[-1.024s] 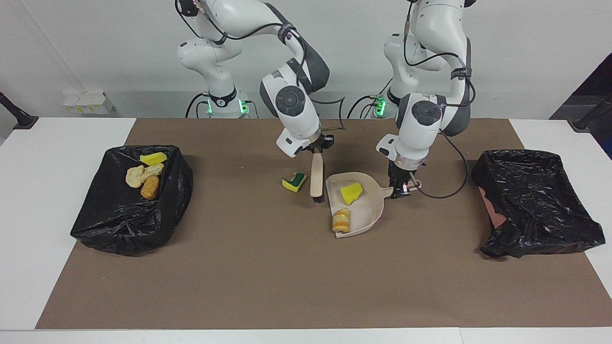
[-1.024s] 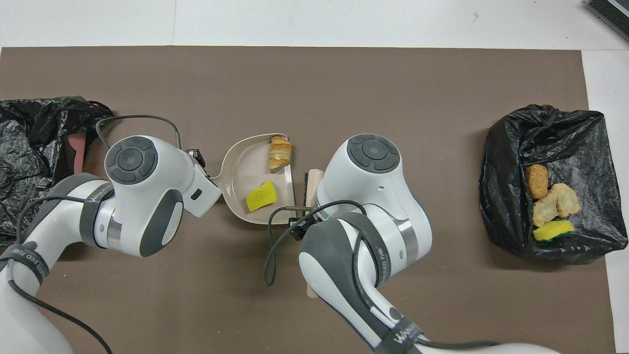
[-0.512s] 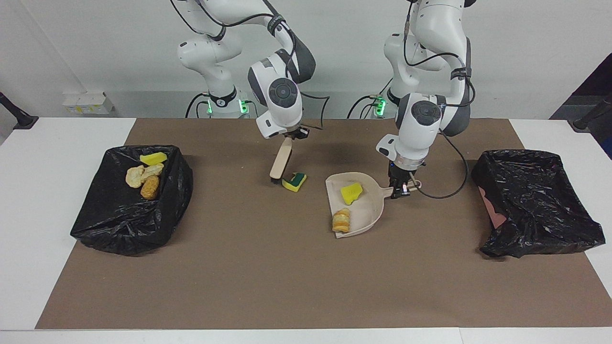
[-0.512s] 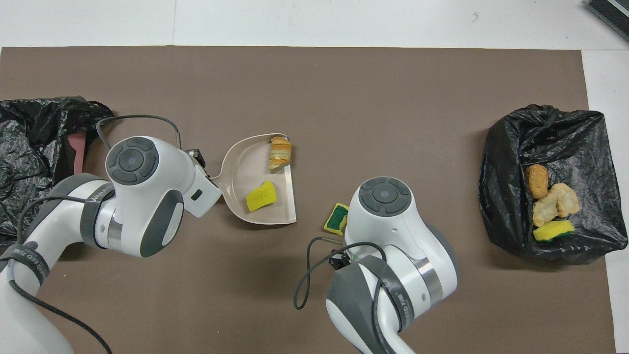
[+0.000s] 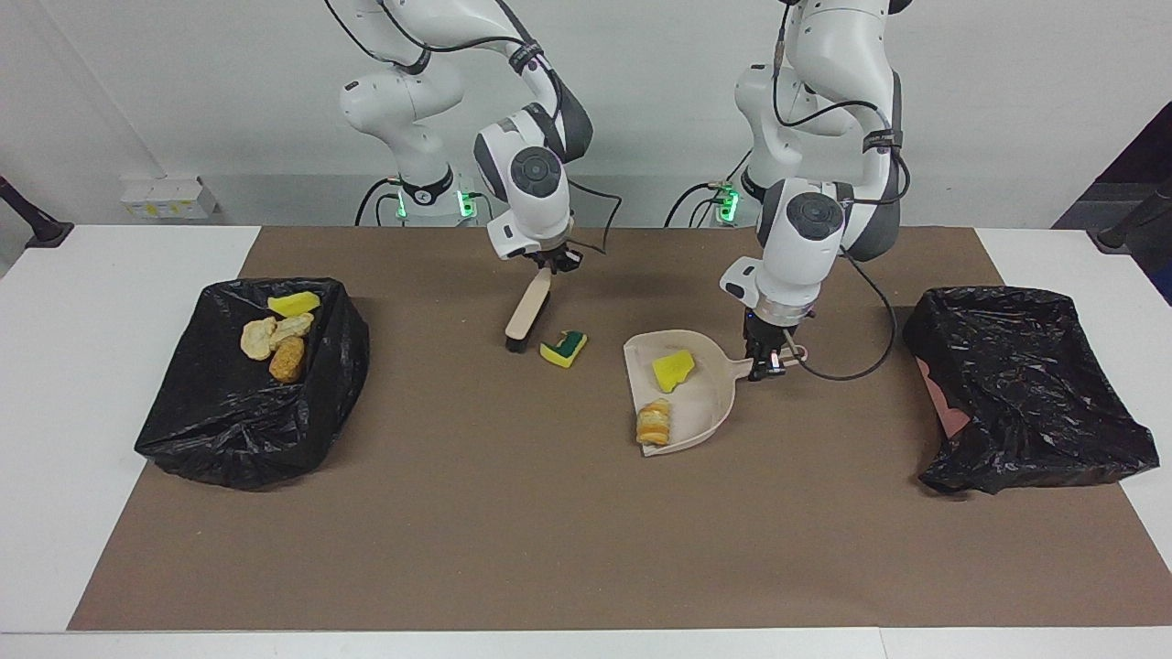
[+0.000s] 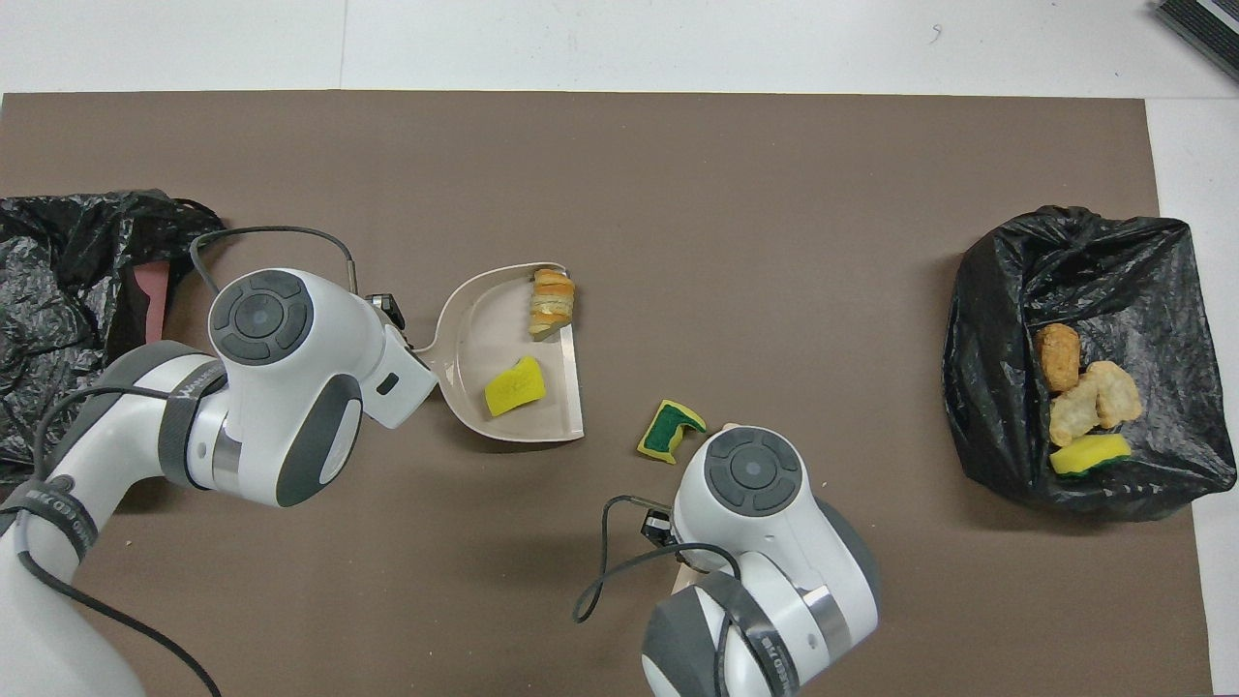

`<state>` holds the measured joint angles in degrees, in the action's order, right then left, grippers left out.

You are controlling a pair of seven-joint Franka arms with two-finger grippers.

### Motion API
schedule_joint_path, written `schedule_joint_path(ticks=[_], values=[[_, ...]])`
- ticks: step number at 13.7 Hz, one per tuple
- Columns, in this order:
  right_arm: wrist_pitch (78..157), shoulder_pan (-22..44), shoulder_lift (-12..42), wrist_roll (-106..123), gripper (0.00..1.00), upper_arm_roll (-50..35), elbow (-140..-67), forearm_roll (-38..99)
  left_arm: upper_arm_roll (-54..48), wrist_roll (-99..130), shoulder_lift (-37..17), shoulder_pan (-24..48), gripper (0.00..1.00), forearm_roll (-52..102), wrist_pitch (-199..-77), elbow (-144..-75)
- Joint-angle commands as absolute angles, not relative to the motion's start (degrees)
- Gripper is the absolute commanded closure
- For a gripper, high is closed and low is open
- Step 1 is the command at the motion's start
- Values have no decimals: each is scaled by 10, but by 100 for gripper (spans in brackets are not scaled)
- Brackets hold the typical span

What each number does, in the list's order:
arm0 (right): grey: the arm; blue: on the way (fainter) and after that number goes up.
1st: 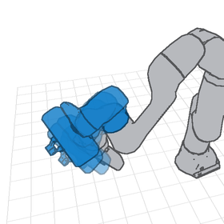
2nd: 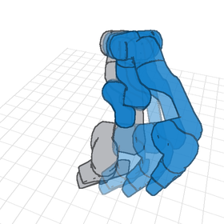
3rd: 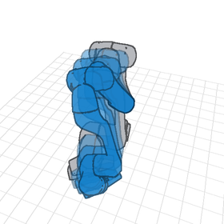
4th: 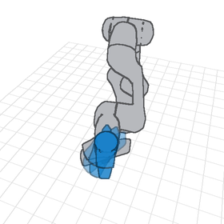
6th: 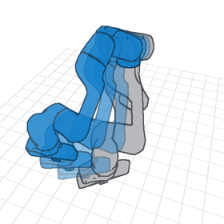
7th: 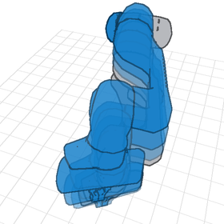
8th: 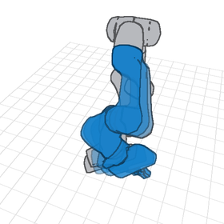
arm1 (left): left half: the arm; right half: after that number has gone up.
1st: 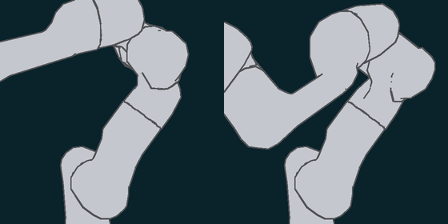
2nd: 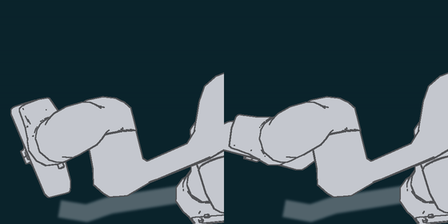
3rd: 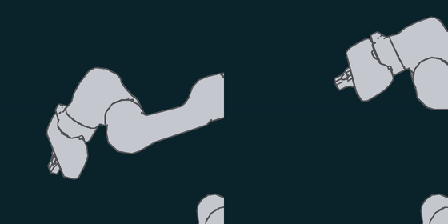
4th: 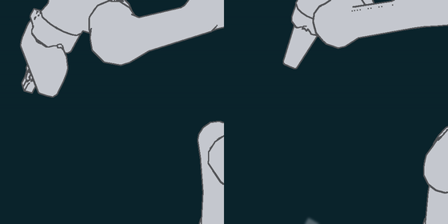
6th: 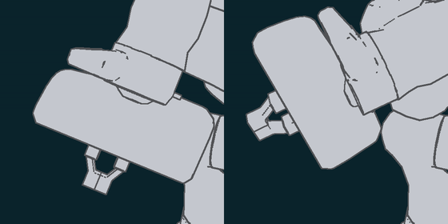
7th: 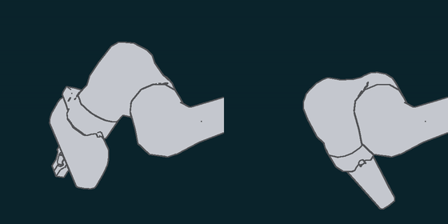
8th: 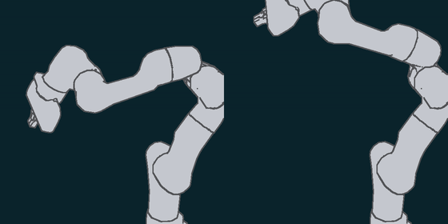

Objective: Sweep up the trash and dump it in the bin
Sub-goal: 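Sweep the last green sponge into the dustpan with the right gripper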

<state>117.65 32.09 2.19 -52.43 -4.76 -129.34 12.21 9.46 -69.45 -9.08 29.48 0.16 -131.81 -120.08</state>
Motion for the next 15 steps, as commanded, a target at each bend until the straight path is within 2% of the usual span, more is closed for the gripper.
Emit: schedule_joint_path(ticks=[1,8,13,15], values=[[1196,320,62,-528,100,-49,-1254,122,95,-697,-72,297,100,-10,-1332,-1224],[1195,323,184,-474,100,-81,-1073,127,95,-693,-72,296,100,-10,-1332,-1224],[1197,324,212,-362,100,-86,-1006,230,95,-693,-73,295,100,-10,-1335,-1223],[1189,325,213,-360,100,-86,-1001,227,94,-693,-73,293,100,-10,-1339,-1223]])
